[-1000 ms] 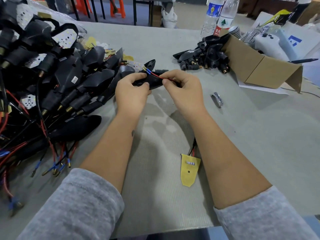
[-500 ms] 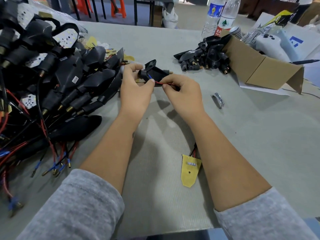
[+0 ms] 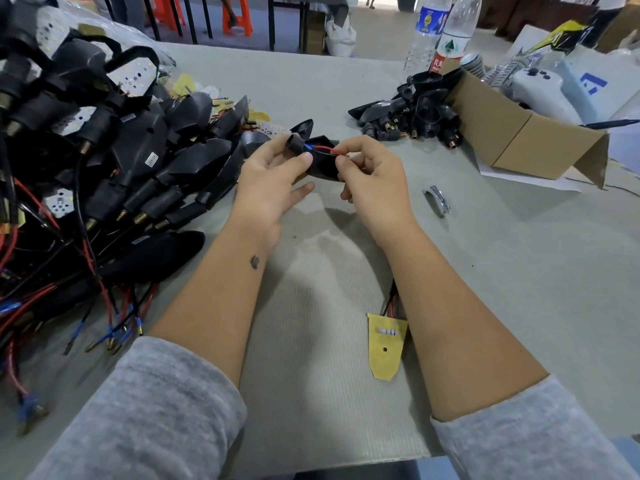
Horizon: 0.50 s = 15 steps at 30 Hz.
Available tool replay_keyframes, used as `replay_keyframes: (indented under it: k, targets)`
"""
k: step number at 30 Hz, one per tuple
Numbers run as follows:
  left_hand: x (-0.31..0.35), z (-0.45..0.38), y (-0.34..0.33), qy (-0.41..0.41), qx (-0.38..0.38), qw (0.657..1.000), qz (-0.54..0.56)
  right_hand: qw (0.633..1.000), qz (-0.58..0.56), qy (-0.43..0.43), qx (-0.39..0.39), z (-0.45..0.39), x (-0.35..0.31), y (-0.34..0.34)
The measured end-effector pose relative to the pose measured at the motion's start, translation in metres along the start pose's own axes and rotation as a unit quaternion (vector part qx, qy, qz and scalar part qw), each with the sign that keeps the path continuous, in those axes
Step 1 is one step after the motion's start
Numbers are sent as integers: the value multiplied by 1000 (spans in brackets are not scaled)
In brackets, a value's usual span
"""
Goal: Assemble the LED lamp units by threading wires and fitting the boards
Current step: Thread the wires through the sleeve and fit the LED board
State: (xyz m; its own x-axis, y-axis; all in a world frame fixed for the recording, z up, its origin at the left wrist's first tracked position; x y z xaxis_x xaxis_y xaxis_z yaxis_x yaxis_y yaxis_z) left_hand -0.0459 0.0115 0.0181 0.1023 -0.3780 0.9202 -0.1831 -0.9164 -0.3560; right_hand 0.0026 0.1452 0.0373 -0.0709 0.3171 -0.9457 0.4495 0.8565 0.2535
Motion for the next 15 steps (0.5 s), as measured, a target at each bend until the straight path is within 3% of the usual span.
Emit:
replay_keyframes:
  k: [7,15]
  targets:
    - [0,3,-7,-24,-29,999,-8,991,133,-13,15,-7,14,-5]
    - [-2,1,-3,-37,-12,998,-46,999,7,-35,-34,-2,4,-6]
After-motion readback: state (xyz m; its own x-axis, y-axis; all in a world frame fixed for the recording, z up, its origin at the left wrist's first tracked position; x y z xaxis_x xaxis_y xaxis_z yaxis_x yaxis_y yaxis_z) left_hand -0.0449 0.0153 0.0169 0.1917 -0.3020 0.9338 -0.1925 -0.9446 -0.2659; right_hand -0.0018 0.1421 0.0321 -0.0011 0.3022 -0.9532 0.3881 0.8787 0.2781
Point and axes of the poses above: each hand's wrist, its own z-axis away from the middle knuckle, its own y-axis out of the back of the hand, x = y × z, the point moved 4 cm from there along -z, towards the middle knuckle, and after that the axes turned 10 degrees about -y, right-handed, at the moved point
